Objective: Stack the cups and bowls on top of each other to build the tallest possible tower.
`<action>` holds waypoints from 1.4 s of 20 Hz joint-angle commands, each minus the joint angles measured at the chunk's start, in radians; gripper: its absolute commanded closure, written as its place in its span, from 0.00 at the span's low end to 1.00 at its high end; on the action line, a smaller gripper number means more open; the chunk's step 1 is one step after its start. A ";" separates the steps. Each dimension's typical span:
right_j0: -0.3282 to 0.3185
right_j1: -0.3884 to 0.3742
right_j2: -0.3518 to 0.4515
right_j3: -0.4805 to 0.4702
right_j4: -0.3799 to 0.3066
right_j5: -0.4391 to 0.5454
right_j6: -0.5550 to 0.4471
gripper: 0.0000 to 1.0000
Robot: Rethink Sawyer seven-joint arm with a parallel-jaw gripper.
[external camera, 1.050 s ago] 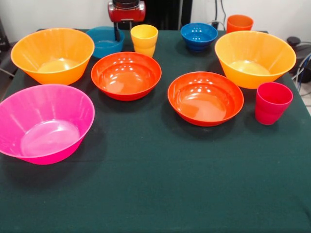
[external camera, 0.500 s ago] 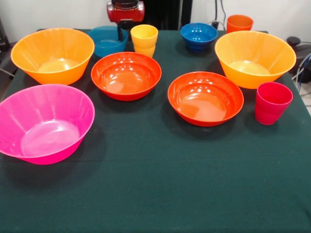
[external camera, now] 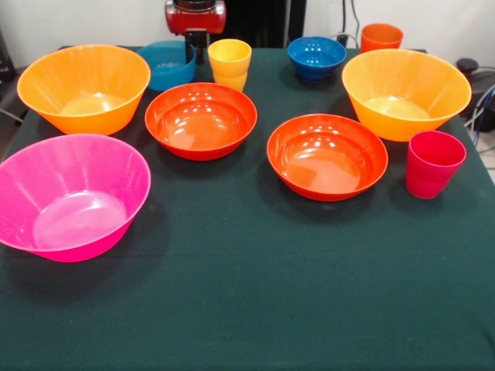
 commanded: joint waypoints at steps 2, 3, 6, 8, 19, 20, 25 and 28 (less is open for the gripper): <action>0.031 0.012 0.064 -0.094 -0.022 0.021 0.073 1.00; 0.028 0.001 0.068 -0.084 -0.018 0.027 0.075 1.00; 0.015 -0.074 0.086 -0.025 -0.007 0.068 0.073 1.00; 0.006 -0.139 0.100 0.024 0.009 0.107 0.071 1.00; -0.036 -0.356 0.174 0.180 0.091 0.282 0.052 1.00; -0.037 -0.365 0.178 0.189 0.096 0.290 0.053 1.00; -0.034 -0.406 0.192 0.232 0.120 0.319 0.065 1.00; -0.030 -0.450 0.202 0.260 0.147 0.347 0.067 1.00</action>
